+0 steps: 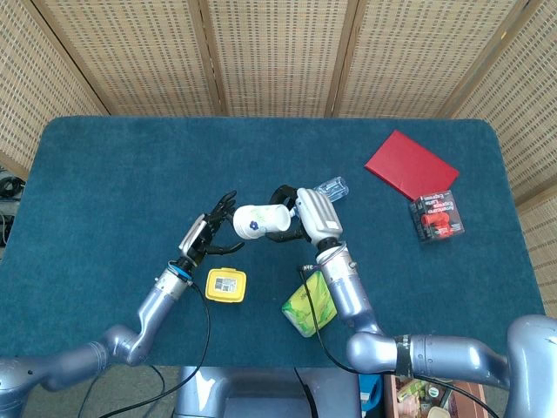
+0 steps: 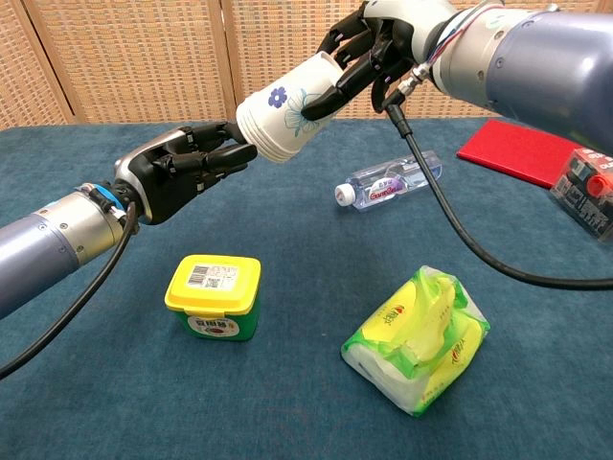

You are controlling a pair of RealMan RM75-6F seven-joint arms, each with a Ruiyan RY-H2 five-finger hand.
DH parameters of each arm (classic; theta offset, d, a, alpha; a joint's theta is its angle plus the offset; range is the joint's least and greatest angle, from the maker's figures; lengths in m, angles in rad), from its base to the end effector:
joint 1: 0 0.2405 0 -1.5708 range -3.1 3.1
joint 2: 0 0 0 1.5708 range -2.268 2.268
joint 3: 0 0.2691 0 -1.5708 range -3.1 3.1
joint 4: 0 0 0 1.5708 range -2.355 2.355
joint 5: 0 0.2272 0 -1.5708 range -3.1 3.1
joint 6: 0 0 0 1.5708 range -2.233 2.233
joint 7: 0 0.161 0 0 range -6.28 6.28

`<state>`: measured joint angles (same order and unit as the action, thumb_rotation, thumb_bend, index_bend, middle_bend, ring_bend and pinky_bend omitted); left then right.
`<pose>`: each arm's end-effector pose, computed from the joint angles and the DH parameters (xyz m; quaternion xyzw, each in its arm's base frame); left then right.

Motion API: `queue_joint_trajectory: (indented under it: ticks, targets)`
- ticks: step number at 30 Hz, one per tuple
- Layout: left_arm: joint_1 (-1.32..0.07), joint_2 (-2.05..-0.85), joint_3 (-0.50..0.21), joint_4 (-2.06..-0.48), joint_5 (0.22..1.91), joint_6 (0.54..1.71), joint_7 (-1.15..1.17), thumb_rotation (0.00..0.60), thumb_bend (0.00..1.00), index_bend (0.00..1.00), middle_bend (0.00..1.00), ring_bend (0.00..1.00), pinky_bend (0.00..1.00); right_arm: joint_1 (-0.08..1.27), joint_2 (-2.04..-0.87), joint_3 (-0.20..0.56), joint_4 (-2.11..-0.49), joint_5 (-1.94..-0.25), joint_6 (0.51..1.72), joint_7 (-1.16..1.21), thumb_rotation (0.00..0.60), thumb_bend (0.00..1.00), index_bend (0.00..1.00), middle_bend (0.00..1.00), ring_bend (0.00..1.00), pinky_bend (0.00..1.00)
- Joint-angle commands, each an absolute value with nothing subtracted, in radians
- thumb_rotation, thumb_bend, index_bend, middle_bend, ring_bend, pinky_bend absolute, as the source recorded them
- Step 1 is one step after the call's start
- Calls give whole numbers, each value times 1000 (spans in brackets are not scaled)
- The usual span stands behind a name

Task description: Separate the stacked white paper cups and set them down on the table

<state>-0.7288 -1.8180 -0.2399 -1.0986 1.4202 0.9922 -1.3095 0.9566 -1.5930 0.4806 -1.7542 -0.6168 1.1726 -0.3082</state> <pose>-0.1398 0.3849 -0.0899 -0.3356 -0.7339 -0.5905 0.0091 -0.0121 -0.3954 0.0007 0.5528 -0.5553 0.5209 0.3387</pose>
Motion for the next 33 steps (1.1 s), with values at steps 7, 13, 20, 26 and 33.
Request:
queue_joint_trajectory:
  ticks: [7, 13, 20, 26, 33]
  targets:
    - [-745, -1832, -248, -1097, 1426, 1000, -1312, 600, 213, 584, 0, 0, 0, 953, -1595, 475, -1753, -614, 1169, -307, 600, 215, 784, 657, 510, 716]
    - [-752, -1832, -250, -1106, 1428, 1004, -1303, 600, 212, 601, 0, 0, 0, 951, -1597, 472, -1748, -615, 1168, -306, 600, 215, 783, 657, 510, 716]
    - [-754, -1834, -254, -1108, 1416, 997, -1301, 600, 268, 620, 0, 0, 0, 947, -1597, 468, -1747, -619, 1163, -303, 600, 215, 784, 658, 510, 716]
    - [-754, -1834, -254, -1105, 1412, 997, -1298, 600, 328, 629, 0, 0, 0, 944, -1596, 466, -1746, -622, 1160, -301, 600, 215, 784, 658, 509, 716]
    - [-754, -1834, -252, -1100, 1409, 992, -1298, 600, 389, 631, 0, 0, 0, 942, -1599, 464, -1741, -620, 1160, -301, 600, 215, 783, 658, 510, 716]
